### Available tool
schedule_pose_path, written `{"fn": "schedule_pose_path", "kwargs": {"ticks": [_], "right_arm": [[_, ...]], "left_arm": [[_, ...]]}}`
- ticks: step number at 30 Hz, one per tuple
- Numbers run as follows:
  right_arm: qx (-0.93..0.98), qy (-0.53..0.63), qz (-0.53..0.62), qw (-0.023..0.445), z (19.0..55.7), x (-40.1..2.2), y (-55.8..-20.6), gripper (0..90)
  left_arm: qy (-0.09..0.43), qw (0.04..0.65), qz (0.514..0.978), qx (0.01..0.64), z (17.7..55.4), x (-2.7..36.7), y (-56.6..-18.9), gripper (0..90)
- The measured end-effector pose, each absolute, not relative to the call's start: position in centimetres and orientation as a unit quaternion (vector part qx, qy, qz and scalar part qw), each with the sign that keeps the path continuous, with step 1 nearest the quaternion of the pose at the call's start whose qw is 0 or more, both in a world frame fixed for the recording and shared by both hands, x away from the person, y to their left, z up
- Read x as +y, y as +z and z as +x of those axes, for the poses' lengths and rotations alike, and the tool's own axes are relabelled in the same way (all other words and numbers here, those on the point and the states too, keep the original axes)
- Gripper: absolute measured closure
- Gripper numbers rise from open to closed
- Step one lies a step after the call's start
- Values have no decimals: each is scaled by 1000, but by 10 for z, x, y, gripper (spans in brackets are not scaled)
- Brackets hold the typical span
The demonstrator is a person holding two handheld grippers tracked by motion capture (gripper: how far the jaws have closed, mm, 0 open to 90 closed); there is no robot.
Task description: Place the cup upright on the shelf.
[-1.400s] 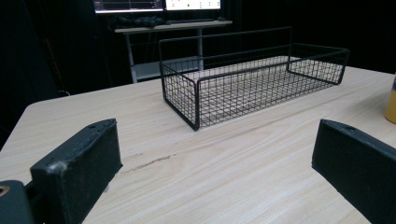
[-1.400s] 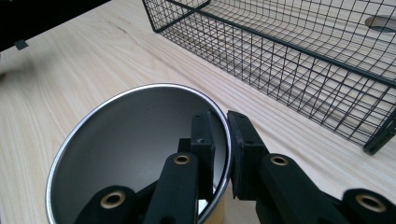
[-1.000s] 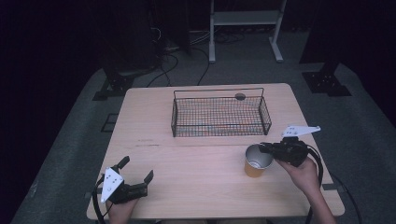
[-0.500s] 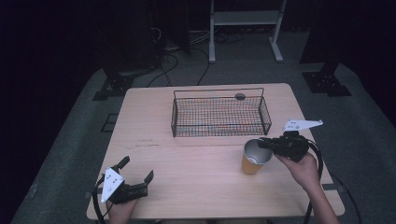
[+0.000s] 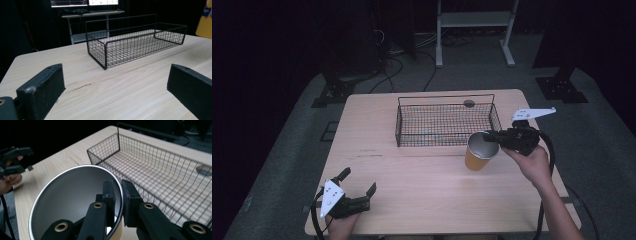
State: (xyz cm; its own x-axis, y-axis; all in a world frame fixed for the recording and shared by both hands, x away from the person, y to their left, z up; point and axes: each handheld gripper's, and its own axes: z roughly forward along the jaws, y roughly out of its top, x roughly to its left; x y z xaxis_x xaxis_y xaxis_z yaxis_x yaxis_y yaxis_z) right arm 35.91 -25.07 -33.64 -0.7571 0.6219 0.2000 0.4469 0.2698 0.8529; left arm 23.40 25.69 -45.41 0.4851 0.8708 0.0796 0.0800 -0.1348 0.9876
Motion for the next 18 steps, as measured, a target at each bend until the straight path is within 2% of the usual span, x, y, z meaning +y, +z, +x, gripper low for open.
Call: {"fn": "schedule_pose_path", "kwargs": {"ticks": [7,18], "right_arm": [[795,499,331,95,379,-238,-311,813],[792,501,334,98,404,-222,-292,813]], "left_arm": [[359,551,663,358,234,257,-454,1],[359,552,661,360,233,259,-454,1]]}}
